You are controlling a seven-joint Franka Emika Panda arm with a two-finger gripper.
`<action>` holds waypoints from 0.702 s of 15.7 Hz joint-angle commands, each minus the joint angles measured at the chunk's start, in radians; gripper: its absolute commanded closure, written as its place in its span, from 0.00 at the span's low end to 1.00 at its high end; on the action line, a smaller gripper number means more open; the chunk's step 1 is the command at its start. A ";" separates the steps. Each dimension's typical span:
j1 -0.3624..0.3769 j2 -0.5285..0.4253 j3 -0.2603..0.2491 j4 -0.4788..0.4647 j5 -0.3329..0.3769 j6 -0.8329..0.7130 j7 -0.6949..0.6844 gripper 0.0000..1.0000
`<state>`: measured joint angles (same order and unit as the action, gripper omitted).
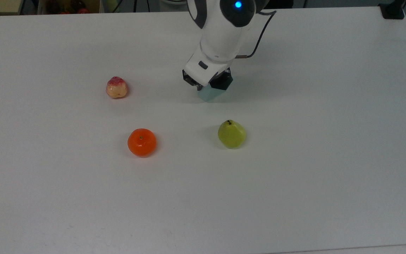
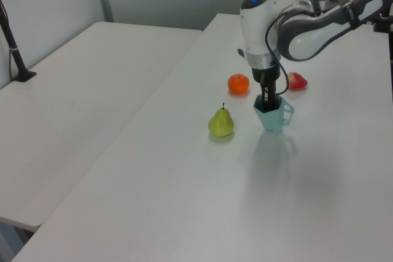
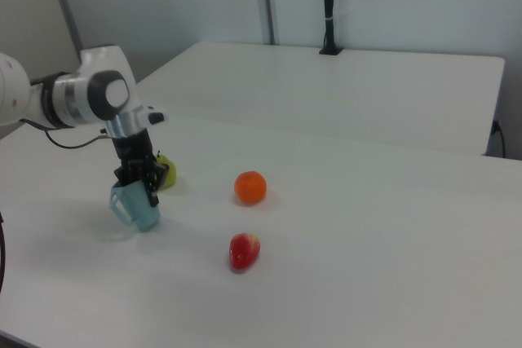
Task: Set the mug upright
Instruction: 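Lower the upright mug onto the table and hold it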
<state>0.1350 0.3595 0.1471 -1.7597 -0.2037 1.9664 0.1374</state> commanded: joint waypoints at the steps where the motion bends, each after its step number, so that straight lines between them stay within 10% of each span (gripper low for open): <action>1: -0.073 -0.030 0.000 -0.053 0.143 0.071 -0.221 0.96; 3: -0.090 -0.030 0.000 -0.050 0.179 0.065 -0.286 0.69; 4: -0.097 -0.030 -0.001 -0.050 0.179 0.057 -0.292 0.29; 6: -0.098 -0.036 -0.003 -0.046 0.176 0.033 -0.292 0.06; 11: -0.101 -0.120 -0.006 0.002 0.146 -0.082 -0.231 0.00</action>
<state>0.0320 0.3362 0.1468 -1.7624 -0.0483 1.9666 -0.1270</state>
